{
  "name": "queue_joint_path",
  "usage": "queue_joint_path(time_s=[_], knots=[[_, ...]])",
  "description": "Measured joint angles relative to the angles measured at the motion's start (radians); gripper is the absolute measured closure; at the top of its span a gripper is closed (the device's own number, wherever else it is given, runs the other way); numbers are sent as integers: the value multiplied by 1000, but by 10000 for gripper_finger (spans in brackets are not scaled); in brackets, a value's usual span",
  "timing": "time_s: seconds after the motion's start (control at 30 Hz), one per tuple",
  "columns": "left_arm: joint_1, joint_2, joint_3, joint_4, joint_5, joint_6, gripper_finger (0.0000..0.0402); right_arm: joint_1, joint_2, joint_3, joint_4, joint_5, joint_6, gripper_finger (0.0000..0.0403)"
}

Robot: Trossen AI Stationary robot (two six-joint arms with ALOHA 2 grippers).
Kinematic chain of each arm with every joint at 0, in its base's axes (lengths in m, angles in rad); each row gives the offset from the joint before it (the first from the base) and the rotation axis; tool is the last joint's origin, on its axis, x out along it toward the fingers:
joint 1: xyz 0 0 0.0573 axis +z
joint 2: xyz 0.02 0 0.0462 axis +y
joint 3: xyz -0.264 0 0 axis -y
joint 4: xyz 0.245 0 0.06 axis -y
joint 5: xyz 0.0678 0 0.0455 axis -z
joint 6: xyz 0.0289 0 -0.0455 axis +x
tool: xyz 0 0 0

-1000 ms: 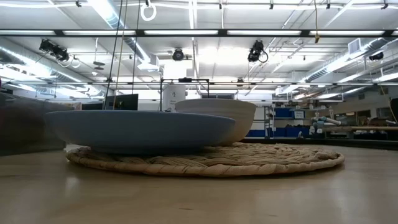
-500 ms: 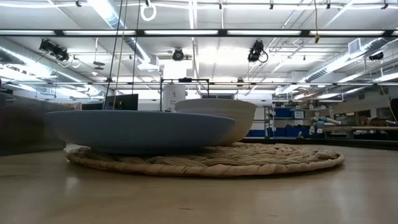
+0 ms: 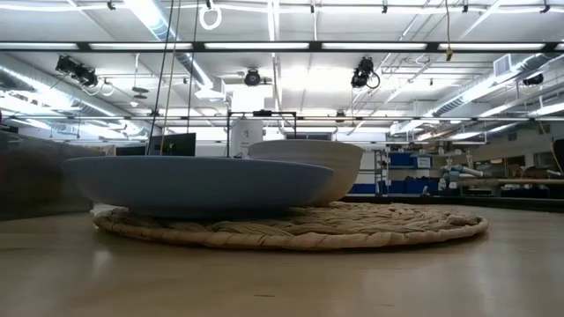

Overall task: Arrange a breakfast setting
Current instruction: Put the toast on the blue plate

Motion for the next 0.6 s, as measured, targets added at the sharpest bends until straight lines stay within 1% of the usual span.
queue_joint_path(time_s=[0.13,0.23,0.4,0.5,0.6], knots=[[0,-21,0,-43,32,36,193,-41,100,0,31,61,-66,388],[0,-54,0,-102,32,4,194,-67,151,0,41,113,-88,388],[0,-96,0,-224,-8,-62,194,-113,204,0,50,122,-123,388],[0,-105,0,-267,-13,-61,194,-135,227,0,52,118,-167,388],[1,-105,0,-283,-18,-44,194,-155,257,0,53,96,-247,388]])
